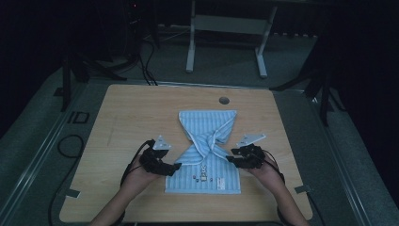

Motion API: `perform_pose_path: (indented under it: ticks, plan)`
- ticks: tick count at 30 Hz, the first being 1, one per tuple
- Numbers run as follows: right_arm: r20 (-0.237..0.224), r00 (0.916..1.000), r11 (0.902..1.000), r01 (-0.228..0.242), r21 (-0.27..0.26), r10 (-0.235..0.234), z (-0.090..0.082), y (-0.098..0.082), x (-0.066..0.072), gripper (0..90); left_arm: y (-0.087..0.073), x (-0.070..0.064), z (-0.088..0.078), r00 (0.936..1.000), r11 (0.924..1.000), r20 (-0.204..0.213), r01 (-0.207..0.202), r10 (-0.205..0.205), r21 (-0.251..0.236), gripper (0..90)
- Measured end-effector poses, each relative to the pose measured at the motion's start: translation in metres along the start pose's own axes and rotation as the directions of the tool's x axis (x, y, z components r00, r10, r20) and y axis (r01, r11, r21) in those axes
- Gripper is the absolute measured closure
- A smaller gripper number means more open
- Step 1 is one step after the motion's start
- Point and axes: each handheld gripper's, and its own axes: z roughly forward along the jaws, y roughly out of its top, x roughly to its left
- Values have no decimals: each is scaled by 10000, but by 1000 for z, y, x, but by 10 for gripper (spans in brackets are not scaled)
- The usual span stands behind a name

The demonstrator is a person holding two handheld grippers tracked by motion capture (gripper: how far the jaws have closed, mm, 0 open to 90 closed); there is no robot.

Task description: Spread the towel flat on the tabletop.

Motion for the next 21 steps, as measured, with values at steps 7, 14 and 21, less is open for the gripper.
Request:
perform_pose_path:
  ticks: [7,14,21]
  plan:
    - [-160,9991,9989,404,225,-401,13,21,5,606,26,-15,24,9952,9949,256,-951,943,334,309]
    - [-188,9957,9908,924,993,-910,37,40,10,519,48,-34,63,9908,9869,304,-1338,1316,900,337]
    - [-161,9952,9810,981,1674,-967,54,52,10,533,58,-38,92,9948,9884,-300,-931,974,1203,337]
